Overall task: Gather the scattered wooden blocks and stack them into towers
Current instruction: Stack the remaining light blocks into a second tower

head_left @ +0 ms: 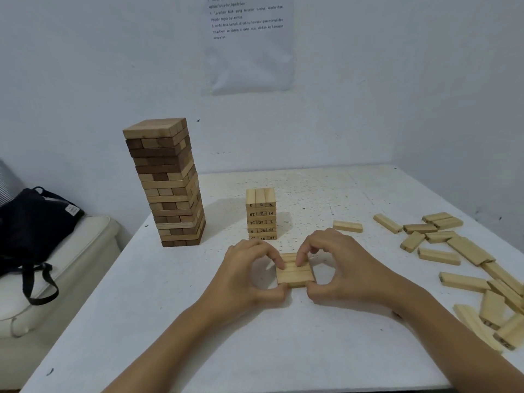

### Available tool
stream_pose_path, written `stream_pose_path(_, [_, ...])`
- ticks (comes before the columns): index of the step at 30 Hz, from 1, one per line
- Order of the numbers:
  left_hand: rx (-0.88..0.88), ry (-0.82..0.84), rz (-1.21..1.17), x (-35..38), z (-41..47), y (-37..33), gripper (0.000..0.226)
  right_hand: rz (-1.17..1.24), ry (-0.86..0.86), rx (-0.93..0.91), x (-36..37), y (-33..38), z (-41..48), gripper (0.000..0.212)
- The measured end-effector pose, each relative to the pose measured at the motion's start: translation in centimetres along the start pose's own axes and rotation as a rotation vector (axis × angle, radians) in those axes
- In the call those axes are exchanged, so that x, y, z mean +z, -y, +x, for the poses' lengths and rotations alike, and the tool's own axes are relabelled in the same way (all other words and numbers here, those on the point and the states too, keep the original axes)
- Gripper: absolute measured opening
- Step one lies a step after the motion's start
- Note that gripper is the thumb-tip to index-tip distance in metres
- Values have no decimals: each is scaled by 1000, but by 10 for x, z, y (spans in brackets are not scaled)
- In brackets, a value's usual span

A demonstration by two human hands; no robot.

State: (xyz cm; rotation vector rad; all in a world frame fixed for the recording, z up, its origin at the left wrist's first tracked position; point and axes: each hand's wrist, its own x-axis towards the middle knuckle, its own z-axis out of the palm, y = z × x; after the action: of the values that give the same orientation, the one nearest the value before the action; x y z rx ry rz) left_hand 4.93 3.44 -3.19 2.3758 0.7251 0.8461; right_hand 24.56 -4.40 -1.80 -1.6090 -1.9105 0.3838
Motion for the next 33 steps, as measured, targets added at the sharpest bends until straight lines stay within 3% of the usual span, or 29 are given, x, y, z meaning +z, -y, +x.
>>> stream_pose_path(12, [-32,-186,-444,-23,13,-11,39,603,-207,34,-22,10,12,44])
stream_pose_path(24, [-88,-299,-714,-49,58,-8,30,697,-299,71,-43,22,71,41])
stream_pose_path(33, [-209,-286,-729,-37,72,20,29,728,-290,154,-25,6,95,45])
